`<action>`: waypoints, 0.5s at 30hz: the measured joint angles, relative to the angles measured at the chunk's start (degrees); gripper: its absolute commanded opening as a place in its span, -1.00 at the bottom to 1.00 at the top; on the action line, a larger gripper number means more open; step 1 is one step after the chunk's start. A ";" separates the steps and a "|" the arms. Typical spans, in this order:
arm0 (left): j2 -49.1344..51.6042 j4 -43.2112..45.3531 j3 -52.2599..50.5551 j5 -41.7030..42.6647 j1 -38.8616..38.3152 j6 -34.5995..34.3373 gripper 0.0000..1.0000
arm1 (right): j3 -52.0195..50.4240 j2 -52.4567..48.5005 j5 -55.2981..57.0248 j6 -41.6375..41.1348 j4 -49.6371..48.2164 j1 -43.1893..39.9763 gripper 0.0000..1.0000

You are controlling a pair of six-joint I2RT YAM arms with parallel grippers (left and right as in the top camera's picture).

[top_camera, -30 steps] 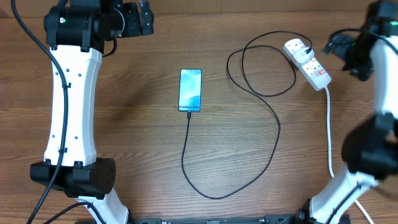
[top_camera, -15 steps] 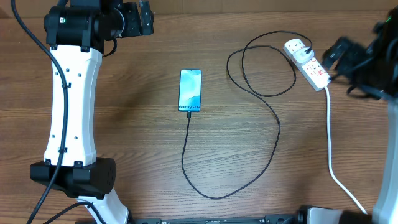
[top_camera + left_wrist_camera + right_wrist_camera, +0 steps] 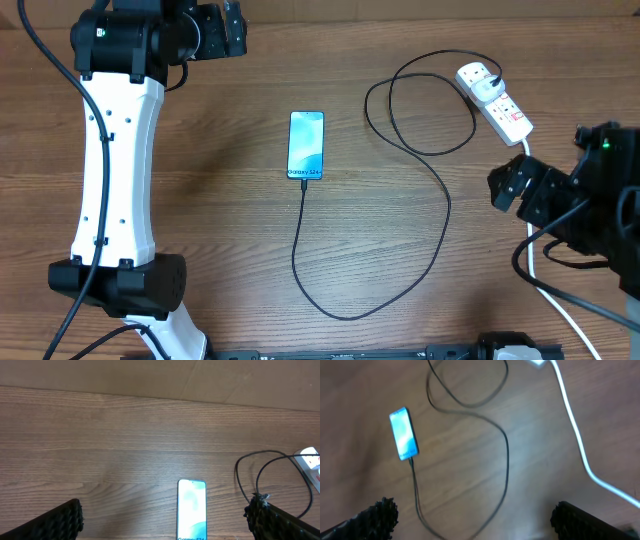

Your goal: Plug charger to phone and switch on socket

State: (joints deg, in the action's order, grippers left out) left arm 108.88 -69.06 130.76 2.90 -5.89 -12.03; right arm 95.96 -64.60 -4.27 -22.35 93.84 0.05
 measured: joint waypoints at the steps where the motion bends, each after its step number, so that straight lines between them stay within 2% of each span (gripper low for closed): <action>1: 0.00 0.00 0.00 0.00 0.00 -0.02 1.00 | -0.09 -0.35 0.00 -0.13 0.48 0.00 1.00; 15: 0.00 0.00 -0.02 0.00 0.00 0.00 0.99 | -0.46 -3.74 -0.24 -0.13 0.70 0.00 1.00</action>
State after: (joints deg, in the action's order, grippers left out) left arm 108.88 -69.06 130.74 2.90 -5.89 -12.03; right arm 95.50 -68.34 -4.51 -22.48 94.54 0.05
